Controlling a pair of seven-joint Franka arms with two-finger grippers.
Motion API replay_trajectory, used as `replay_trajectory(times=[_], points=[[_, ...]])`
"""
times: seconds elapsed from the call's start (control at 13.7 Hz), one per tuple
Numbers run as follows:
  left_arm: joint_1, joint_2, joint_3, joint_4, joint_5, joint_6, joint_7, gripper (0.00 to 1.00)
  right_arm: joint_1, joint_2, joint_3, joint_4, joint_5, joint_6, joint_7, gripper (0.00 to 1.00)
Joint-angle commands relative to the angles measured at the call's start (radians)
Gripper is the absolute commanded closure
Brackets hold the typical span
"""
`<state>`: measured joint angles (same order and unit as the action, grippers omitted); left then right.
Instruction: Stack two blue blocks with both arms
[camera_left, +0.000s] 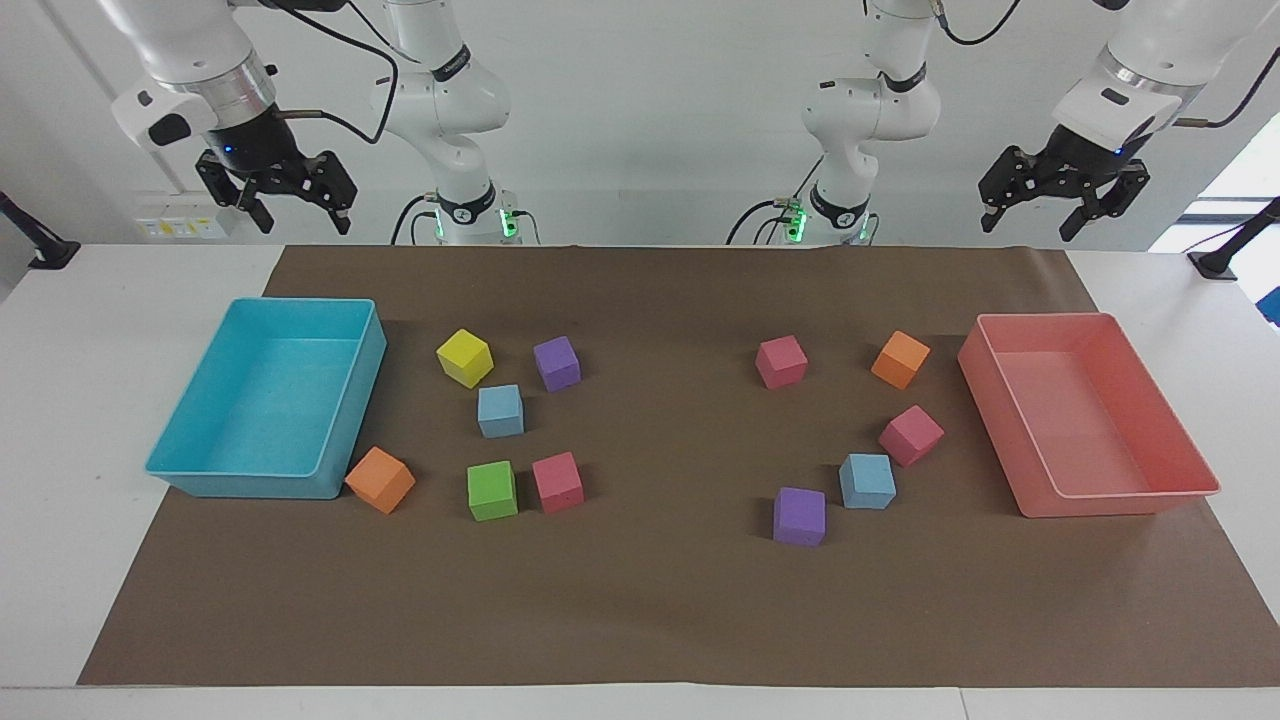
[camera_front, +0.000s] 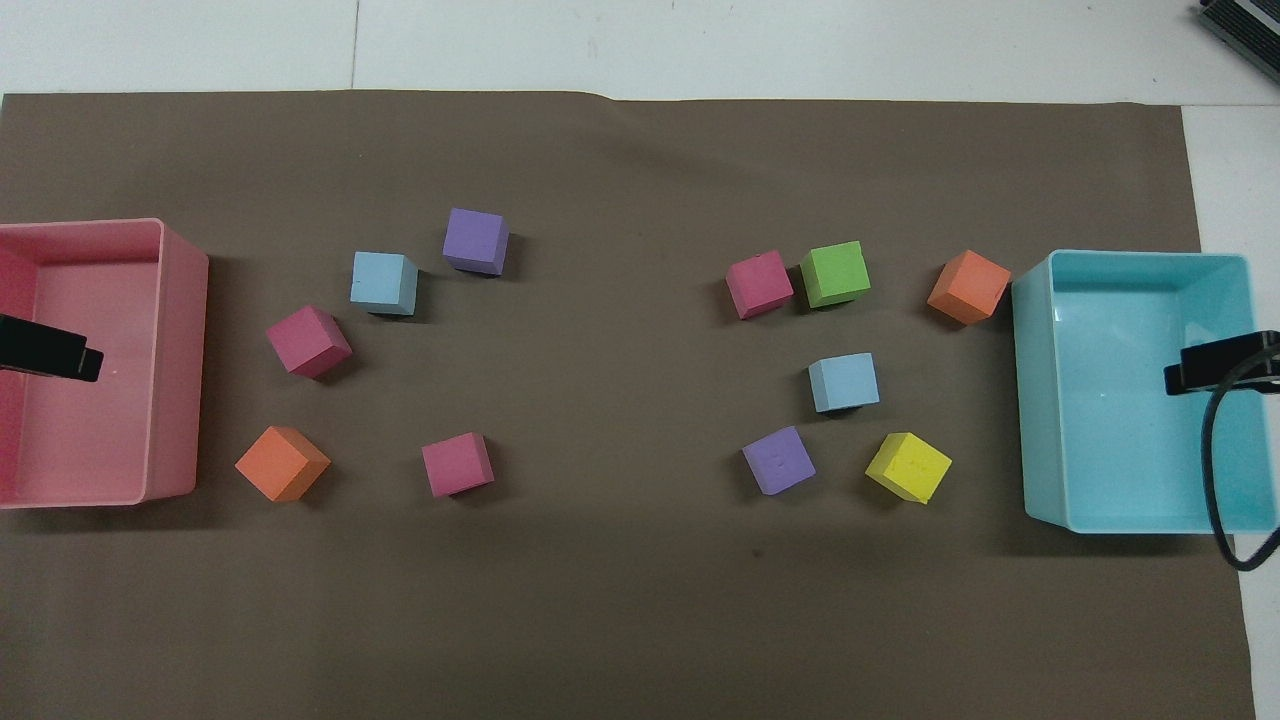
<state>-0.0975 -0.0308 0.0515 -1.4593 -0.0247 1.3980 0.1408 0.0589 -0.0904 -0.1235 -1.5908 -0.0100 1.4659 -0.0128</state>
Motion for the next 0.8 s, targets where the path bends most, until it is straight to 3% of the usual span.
replay_trajectory(times=[0.0, 0.15, 0.58, 0.73], points=[[0.015, -0.011, -0.005, -0.007, -0.007, -0.051, 0.007, 0.0, -0.005, -0.003, 0.007, -0.003, -0.009, 0.014, 0.011, 0.0], [0.015, -0.035, -0.004, -0.03, -0.009, -0.123, 0.006, 0.0, 0.001, -0.003, 0.008, -0.008, -0.008, 0.027, 0.011, 0.0], [0.009, -0.032, -0.004, -0.026, -0.011, -0.106, 0.003, 0.0, 0.002, -0.02, 0.01, -0.037, -0.018, 0.037, 0.011, 0.0], [0.013, -0.026, -0.004, -0.024, -0.009, -0.041, 0.002, 0.0, 0.002, -0.026, 0.01, -0.041, -0.025, 0.037, 0.011, 0.0]])
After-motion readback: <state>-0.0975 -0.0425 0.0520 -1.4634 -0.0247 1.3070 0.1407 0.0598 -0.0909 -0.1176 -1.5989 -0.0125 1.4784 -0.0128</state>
